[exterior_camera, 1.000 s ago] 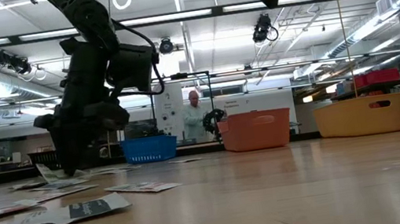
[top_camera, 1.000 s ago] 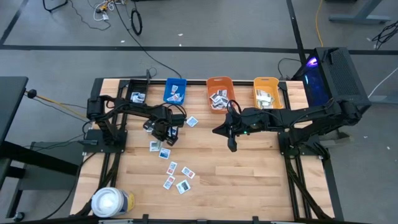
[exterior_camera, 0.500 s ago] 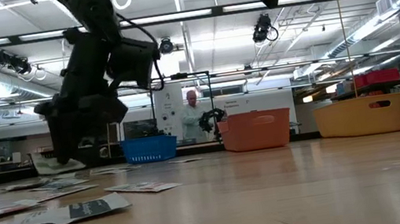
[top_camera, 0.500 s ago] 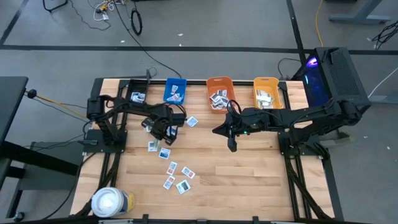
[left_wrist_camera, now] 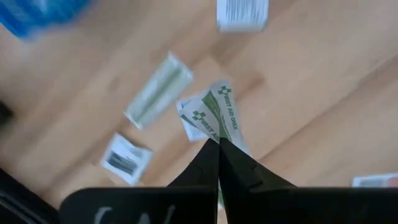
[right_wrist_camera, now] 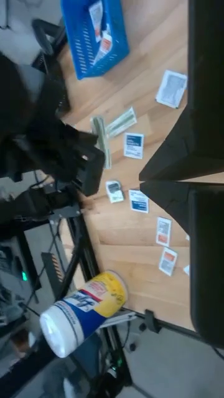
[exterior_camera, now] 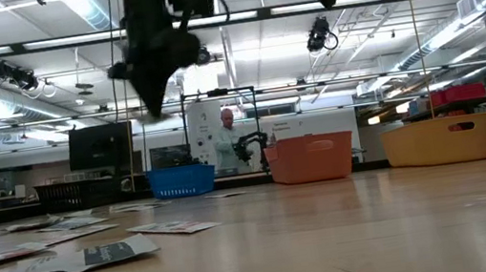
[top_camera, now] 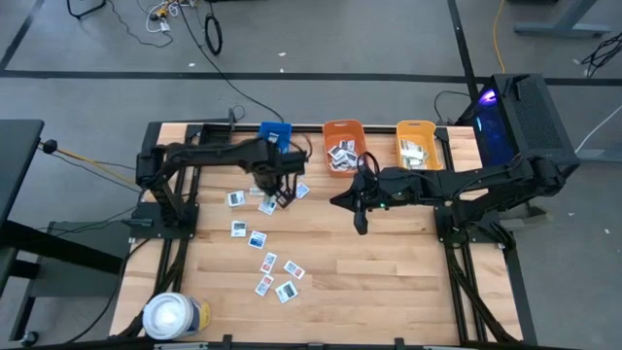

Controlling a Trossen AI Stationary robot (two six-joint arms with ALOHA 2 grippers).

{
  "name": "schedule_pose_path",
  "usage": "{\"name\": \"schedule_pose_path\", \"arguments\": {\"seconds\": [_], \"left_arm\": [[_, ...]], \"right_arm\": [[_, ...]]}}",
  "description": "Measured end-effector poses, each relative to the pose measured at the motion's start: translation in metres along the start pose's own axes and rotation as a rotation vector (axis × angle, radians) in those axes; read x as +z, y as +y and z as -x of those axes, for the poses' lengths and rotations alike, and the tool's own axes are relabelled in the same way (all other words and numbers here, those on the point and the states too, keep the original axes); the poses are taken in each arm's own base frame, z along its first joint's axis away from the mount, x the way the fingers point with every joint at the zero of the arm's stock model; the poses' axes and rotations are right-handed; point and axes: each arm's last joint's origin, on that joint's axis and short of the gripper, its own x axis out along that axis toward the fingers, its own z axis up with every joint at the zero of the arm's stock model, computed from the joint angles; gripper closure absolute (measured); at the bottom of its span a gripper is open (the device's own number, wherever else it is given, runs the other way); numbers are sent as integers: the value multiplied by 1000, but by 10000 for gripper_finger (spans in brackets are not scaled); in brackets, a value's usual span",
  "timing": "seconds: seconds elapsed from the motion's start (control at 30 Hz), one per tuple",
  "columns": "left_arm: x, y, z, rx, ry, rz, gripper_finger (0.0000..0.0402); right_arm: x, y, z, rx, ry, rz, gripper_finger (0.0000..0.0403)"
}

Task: Pick & Place First Aid Supplies
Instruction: Put the bandage into the yellow bin

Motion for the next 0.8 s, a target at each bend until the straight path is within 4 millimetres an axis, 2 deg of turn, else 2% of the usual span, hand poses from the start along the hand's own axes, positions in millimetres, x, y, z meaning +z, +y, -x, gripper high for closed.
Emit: {"name": "schedule_pose_path", "arguments": {"seconds": [0.27,0.5,0.67,0.8], "left_arm": [[28,2,76,-45,-284,-42,399],[44,16,145,-104,-565,-45,399],[50,28,184,-181,-740,-46,399],[53,31,204,-228,-849,-68,399]], "right_arm": [[10,-1,13,-71,-96,31,389],[29,-1,29,-179,-282,85,389],[40,0,36,-191,-398,49,389],[46,3,39,-155,-465,43,389]]}}
